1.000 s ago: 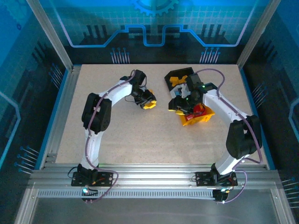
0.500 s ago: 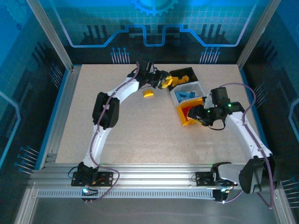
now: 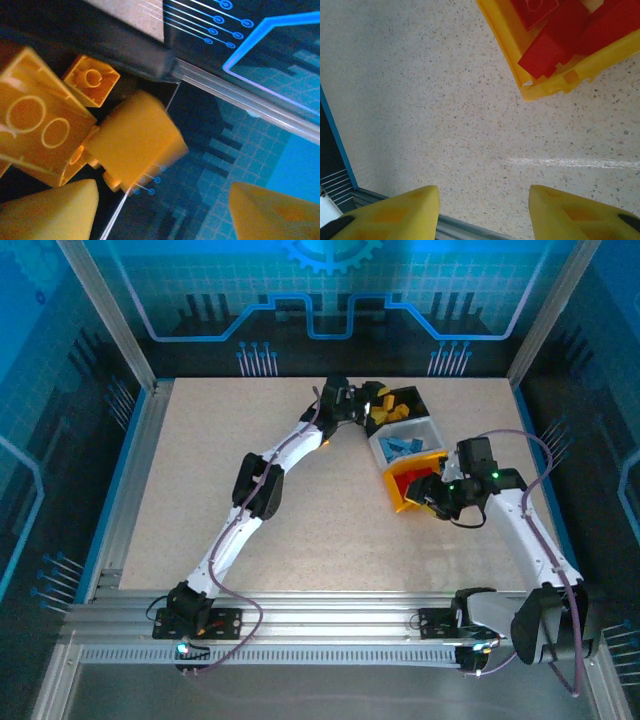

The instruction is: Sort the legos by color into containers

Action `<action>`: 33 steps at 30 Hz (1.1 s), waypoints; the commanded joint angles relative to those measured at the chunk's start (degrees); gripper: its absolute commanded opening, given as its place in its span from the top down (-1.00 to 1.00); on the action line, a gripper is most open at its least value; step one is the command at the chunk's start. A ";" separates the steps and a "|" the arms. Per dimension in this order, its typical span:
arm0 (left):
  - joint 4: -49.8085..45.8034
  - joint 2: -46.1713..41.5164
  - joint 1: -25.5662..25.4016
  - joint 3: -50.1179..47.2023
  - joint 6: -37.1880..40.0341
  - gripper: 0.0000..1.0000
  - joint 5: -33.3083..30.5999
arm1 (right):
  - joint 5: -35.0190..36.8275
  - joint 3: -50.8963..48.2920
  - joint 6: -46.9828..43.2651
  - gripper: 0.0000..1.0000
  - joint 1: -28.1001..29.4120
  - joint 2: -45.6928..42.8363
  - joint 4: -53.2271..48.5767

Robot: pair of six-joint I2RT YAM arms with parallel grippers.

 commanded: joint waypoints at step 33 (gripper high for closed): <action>-40.81 -55.90 11.32 -55.44 52.51 -0.85 -2.61 | 0.35 32.07 7.06 -0.19 17.46 33.17 11.95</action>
